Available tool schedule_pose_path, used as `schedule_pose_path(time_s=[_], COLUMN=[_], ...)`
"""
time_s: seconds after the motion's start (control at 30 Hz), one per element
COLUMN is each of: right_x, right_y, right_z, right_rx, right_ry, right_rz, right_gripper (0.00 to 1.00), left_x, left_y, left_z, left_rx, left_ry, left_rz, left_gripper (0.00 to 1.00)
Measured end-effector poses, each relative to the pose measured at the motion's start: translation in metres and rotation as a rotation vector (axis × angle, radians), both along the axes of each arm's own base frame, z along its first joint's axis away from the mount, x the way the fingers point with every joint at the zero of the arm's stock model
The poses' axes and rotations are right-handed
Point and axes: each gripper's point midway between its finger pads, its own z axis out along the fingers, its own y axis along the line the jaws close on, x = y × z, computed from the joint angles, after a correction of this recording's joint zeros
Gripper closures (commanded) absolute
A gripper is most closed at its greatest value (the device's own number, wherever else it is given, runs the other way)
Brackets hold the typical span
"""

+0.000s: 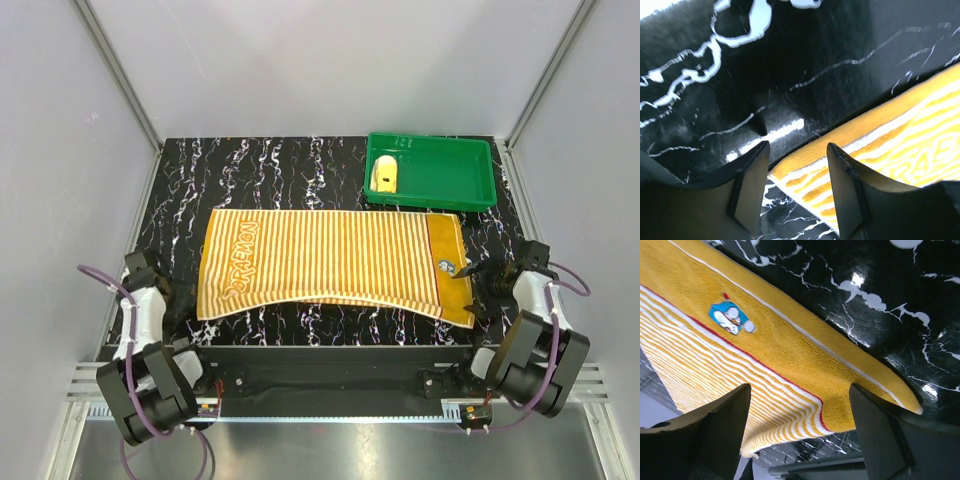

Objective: Roll the towels
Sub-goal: Flatten the towel

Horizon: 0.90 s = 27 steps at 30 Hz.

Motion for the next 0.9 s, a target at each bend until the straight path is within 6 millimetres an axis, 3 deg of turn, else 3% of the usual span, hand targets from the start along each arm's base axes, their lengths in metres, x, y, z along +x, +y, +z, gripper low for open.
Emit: schedule_pose_path(time_s=[0.17, 0.37, 0.47, 0.67, 0.77, 0.9], right_x=[0.009, 0.023, 0.032, 0.058, 0.065, 0.065], right_y=[-0.01, -0.013, -0.011, -0.009, -0.008, 0.021], right_z=[0.015, 0.052, 0.069, 0.065, 0.061, 0.059], right_rx=[-0.037, -0.091, -0.108, -0.077, -0.073, -0.089], right_ry=[-0.047, -0.199, -0.273, -0.214, -0.193, -0.171], right_rz=[-0.011, 0.006, 0.032, 0.142, 0.169, 0.262], right_gripper=[0.17, 0.16, 0.14, 0.16, 0.16, 0.15], left_x=[0.014, 0.045, 0.057, 0.076, 0.068, 0.047], left_y=[-0.001, -0.01, -0.019, -0.033, -0.038, -0.041], left_z=[0.014, 0.091, 0.109, 0.073, 0.057, 0.046], left_rx=[-0.004, 0.114, 0.126, -0.006, -0.046, -0.053], left_ry=[-0.104, -0.43, -0.494, -0.311, -0.232, -0.172], left_rz=[-0.05, -0.196, -0.266, -0.357, -0.352, -0.308], left_gripper=[0.46, 0.37, 0.35, 0.37, 0.4, 0.4])
